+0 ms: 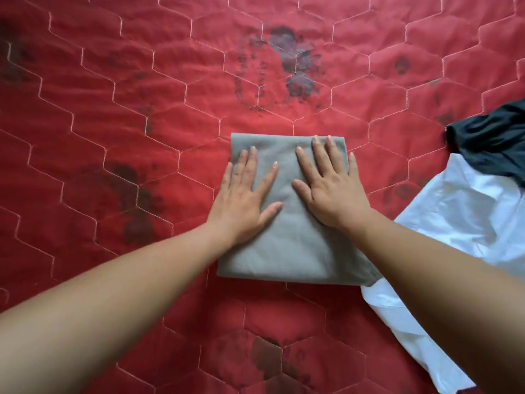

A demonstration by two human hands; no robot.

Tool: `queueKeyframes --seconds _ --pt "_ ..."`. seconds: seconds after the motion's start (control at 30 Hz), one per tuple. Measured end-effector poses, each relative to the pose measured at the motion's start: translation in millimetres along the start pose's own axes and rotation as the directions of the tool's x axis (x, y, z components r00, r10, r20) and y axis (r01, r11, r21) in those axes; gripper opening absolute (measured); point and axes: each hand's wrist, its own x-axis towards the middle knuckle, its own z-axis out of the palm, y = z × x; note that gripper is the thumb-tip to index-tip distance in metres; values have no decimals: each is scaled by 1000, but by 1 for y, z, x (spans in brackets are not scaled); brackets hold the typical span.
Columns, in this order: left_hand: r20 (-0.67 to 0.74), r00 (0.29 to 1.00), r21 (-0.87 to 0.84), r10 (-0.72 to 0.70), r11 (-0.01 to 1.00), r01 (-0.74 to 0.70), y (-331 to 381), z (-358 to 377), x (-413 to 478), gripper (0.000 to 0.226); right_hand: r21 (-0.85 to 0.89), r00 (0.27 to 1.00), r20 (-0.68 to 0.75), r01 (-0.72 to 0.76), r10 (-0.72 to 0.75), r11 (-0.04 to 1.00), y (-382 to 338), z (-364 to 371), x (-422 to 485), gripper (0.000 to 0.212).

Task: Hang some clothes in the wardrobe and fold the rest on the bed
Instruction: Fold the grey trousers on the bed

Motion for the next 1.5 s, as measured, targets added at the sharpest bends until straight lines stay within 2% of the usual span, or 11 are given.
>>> queueKeyframes --seconds 0.13,0.23,0.47,0.63,0.77,0.9,1.03,1.1,1.27,1.37,1.5 --pt "9 1000 -15 -25 1000 25 -4 2 9 81 2 1000 14 -22 22 1000 0 3 7 70" --pt "-26 997 -1 -69 998 69 8 -1 -8 81 -37 996 -85 -25 22 999 -13 -2 -17 73" --pt "-61 994 19 90 996 -89 1 36 -75 81 -172 969 -112 199 -220 965 -1 49 -100 84" --pt "-7 997 51 76 996 -76 3 27 -71 79 -79 982 -66 173 -178 982 -8 41 -93 86" --pt "-102 992 -97 -76 993 66 -18 -20 -11 77 142 966 -256 57 -19 988 12 -10 -39 67" --pt "163 954 -415 -253 859 298 -27 -67 78 82 401 977 50 -210 207 892 23 -51 41 67" --pt "247 956 -218 -160 952 216 -21 -82 82 71 367 977 66 -212 202 906 11 -59 42 35" --pt "374 916 -159 -142 964 214 -16 -83 63 67 366 969 168 -233 182 901 7 -60 23 25" --pt "719 695 -166 -8 969 183 4 -75 -1 31 287 718 695 -334 45 898 -4 -53 -48 30" --pt "778 626 -167 59 979 116 15 -71 -38 16 247 657 754 -282 -1 927 -23 -50 -84 24" --pt "731 675 -257 103 957 133 -1 -118 -32 13 275 774 633 -193 -26 942 -25 -101 -74 14"
